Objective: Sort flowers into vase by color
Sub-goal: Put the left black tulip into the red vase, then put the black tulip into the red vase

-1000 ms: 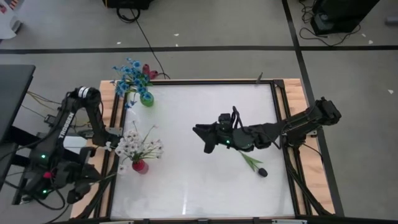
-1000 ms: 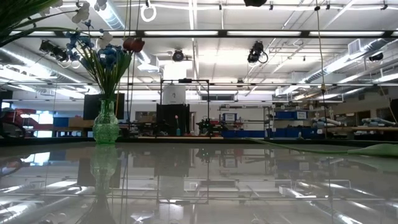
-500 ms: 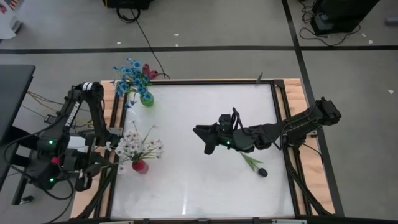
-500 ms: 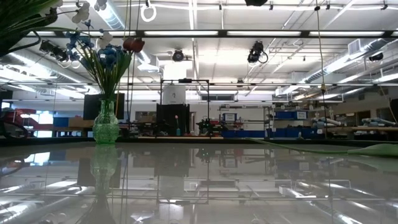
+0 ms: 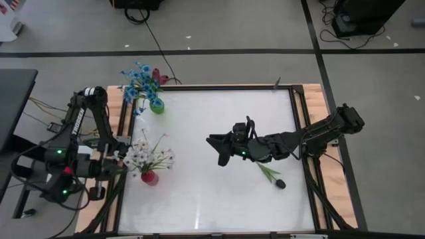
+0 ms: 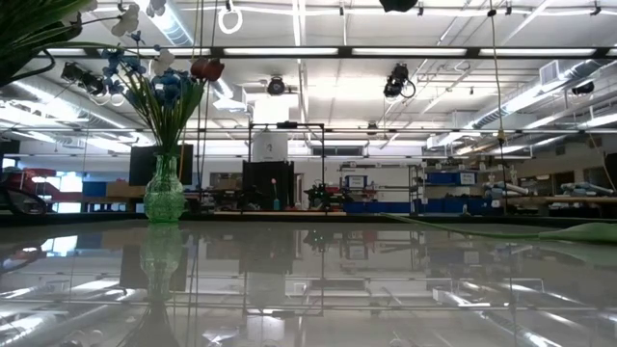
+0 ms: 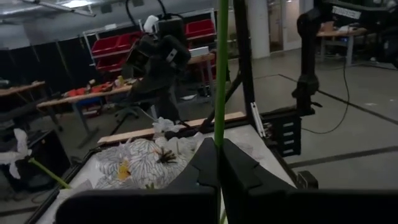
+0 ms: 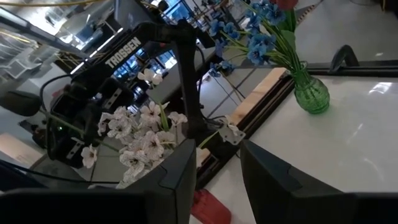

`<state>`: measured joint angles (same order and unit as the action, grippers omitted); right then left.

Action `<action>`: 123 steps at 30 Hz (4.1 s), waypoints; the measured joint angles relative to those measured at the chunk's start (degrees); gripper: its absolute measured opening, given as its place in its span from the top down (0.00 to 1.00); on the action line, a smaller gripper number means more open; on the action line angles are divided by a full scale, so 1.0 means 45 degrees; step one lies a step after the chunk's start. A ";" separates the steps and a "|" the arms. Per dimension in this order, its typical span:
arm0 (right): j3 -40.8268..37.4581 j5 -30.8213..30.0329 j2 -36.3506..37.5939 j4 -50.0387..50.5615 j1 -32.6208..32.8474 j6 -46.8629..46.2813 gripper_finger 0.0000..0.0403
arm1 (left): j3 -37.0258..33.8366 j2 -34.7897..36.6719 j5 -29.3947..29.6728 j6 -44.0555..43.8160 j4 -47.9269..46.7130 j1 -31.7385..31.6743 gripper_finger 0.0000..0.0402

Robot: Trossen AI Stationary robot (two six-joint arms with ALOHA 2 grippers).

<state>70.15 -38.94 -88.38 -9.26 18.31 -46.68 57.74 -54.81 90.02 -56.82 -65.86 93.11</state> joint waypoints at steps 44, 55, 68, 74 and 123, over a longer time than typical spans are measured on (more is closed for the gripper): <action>0.0000 0.0670 0.0000 0.0078 0.0024 0.0156 0.67 | 0.0175 -0.0861 -0.4567 -0.2765 -0.0982 -0.1683 0.70; 0.0000 0.0682 0.0000 0.0093 0.0026 -0.0071 0.66 | 0.1254 0.0277 -0.7870 -0.0880 -0.1066 -0.1644 0.62; -0.0001 0.0675 0.0000 0.0098 0.0055 -0.0307 0.66 | 0.4500 0.0432 -0.9332 0.0953 -0.1468 -0.1644 0.63; 0.0000 0.1109 -0.0109 0.1990 0.0121 -0.2083 0.67 | 0.6596 0.0442 -0.9062 0.1095 -0.2281 -0.1942 0.63; -0.6427 1.3589 -0.0083 1.0695 0.1235 -1.3337 0.68 | 1.0006 -0.0825 -1.1189 1.0864 0.2135 -0.5733 0.65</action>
<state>41.23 22.21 -88.75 38.87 23.86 -106.70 102.76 -58.52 39.67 -7.93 -56.26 67.31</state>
